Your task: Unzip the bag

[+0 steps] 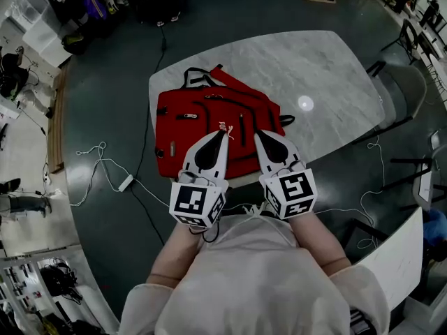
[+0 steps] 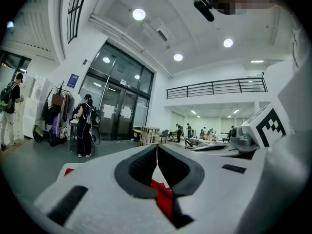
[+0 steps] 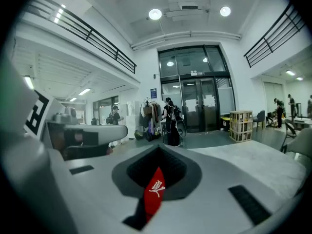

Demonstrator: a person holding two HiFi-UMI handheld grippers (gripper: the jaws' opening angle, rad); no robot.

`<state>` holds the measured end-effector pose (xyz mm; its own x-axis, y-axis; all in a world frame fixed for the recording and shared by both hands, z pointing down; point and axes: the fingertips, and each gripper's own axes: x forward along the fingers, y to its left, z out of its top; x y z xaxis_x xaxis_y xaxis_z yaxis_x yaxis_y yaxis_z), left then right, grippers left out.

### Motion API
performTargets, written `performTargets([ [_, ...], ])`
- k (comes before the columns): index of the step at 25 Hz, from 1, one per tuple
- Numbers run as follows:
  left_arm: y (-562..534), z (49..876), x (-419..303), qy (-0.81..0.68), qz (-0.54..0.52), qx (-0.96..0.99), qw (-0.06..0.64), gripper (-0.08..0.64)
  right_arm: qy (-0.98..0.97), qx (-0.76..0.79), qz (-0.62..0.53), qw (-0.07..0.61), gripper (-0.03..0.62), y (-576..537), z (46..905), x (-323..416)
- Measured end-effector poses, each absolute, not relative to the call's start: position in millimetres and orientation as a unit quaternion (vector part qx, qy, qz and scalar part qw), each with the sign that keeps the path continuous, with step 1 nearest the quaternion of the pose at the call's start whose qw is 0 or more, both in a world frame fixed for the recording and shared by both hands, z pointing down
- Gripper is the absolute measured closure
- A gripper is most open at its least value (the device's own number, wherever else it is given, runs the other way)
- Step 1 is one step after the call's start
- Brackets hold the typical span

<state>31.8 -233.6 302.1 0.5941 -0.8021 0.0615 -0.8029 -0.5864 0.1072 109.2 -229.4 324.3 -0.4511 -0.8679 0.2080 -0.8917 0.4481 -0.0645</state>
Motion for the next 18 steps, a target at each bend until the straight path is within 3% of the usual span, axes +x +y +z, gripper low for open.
performTargets([
  [18, -232.3, 305.3, 38.4, -0.447, 0.003, 0.893, 0.063, 0.538, -0.848, 0.517, 0.083, 0.077, 0.566, -232.2, 331.3, 106.7],
])
